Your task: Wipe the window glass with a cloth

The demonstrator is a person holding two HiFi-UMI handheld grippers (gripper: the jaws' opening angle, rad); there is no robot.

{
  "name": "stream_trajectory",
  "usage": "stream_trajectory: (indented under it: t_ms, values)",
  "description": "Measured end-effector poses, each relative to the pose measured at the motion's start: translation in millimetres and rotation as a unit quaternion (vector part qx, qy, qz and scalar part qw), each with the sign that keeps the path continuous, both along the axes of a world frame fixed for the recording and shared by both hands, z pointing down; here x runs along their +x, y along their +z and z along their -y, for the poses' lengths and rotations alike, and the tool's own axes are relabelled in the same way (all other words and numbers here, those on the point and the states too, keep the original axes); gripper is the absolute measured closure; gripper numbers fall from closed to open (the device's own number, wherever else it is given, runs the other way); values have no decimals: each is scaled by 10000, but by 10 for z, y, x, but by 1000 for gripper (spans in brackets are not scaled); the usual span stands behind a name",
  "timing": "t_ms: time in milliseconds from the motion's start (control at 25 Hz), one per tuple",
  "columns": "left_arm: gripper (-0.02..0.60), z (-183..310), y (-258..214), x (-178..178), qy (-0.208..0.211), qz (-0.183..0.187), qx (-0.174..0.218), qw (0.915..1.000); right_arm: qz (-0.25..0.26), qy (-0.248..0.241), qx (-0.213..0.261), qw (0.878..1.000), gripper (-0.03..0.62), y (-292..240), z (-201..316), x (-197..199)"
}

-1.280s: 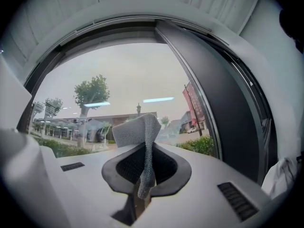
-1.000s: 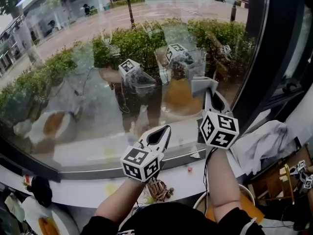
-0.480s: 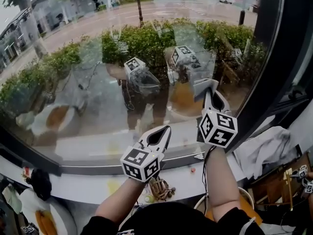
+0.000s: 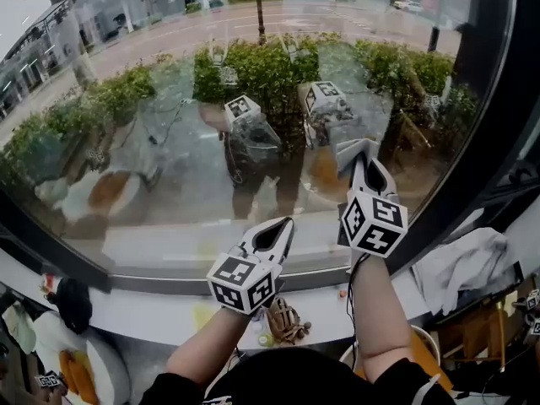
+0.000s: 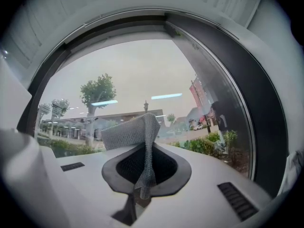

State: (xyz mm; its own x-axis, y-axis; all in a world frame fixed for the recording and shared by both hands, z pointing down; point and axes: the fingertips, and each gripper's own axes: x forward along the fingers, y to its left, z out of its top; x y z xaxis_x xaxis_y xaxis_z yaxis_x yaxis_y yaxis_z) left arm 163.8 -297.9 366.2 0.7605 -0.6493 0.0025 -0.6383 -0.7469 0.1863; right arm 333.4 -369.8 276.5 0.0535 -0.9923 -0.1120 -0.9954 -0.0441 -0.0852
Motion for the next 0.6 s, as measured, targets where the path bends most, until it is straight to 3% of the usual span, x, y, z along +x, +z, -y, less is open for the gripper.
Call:
stream_trajectory:
  t_ms: [240, 600]
  values:
    - [574, 17, 54, -166, -163, 10, -17, 9999, 41, -159, 6, 9999, 554, 64, 76, -229]
    - [574, -40, 45, -1278, -540, -100, -28, 9985, -64, -505, 61, 9987, 554, 12, 86, -1453]
